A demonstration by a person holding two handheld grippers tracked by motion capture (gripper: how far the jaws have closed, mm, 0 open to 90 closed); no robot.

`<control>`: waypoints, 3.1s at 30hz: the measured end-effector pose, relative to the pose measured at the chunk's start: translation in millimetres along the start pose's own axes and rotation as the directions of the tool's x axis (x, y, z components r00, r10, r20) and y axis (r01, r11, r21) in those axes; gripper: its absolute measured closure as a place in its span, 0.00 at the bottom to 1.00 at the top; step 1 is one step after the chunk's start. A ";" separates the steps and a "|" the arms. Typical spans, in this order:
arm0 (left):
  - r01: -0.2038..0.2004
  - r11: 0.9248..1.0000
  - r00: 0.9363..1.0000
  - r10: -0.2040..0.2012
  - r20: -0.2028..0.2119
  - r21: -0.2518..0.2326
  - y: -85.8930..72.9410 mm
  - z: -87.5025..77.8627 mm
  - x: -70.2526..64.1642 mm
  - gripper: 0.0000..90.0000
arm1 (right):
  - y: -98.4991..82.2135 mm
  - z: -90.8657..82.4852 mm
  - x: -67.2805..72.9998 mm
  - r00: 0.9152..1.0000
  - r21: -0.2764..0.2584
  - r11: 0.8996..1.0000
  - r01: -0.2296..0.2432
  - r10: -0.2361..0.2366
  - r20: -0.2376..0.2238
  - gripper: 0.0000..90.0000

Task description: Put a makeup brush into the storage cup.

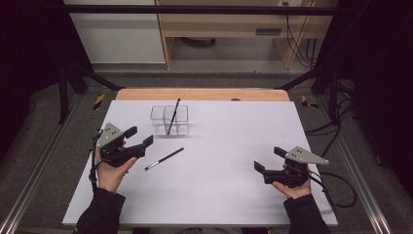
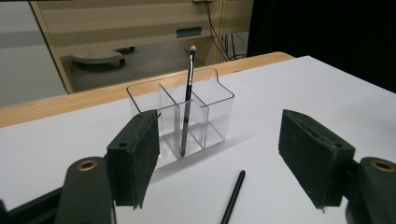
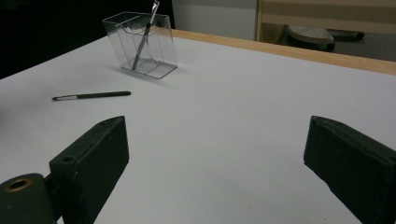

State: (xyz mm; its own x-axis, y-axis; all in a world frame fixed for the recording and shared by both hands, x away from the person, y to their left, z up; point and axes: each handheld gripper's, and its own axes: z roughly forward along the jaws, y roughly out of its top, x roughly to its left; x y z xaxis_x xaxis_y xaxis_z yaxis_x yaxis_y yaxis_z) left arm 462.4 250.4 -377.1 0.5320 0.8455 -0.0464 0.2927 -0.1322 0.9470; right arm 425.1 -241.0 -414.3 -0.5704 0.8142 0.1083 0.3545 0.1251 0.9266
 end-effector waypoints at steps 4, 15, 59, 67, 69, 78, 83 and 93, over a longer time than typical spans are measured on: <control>0.006 1.000 1.000 -0.006 0.002 0.005 -5.4 -5.2 2.7 0.30 | 0.0 -0.3 0.1 1.000 0.001 1.000 0.000 0.000 0.002 0.08; 0.036 0.999 0.999 -0.036 0.003 0.010 -21.9 -21.8 8.2 0.14 | 0.0 -2.2 -0.7 1.000 -0.001 1.000 0.000 0.000 0.005 0.08; -0.064 0.976 0.997 0.056 0.048 0.207 -27.9 2.7 4.1 0.08 | -1.1 -2.1 -2.0 1.000 -0.003 1.000 -0.006 0.006 0.003 0.08; -0.068 0.969 0.997 0.057 0.055 0.236 -18.2 17.1 5.0 0.09 | -0.4 -2.1 -1.5 1.000 -0.002 1.000 -0.007 0.007 0.007 0.08; -0.065 0.966 0.997 0.053 0.056 0.249 -16.2 20.4 5.8 0.09 | -0.5 -2.0 -1.6 1.000 -0.001 1.000 -0.007 0.007 0.008 0.08; -0.094 0.949 0.995 0.077 0.065 0.302 -10.9 34.0 4.0 0.10 | -0.5 -1.4 -1.7 1.000 0.000 1.000 -0.003 0.003 0.006 0.08; -0.107 0.937 0.993 0.086 0.078 0.333 -7.5 43.9 3.8 0.11 | -0.6 -0.7 -1.2 1.000 0.000 1.000 -0.006 0.006 0.006 0.08; -0.140 0.909 0.990 0.117 0.084 0.393 -8.2 61.8 0.9 0.12 | -1.1 0.2 -1.1 1.000 0.006 1.000 -0.002 0.002 0.003 0.08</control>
State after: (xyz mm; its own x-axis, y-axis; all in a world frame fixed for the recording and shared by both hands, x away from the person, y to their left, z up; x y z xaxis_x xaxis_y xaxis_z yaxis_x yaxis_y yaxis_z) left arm 509.6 220.2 -404.6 0.6273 0.7778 0.0377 0.5035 -0.4421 0.7424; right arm 425.5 -241.8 -415.5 -0.5674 0.8163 0.1086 0.3600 0.1273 0.9242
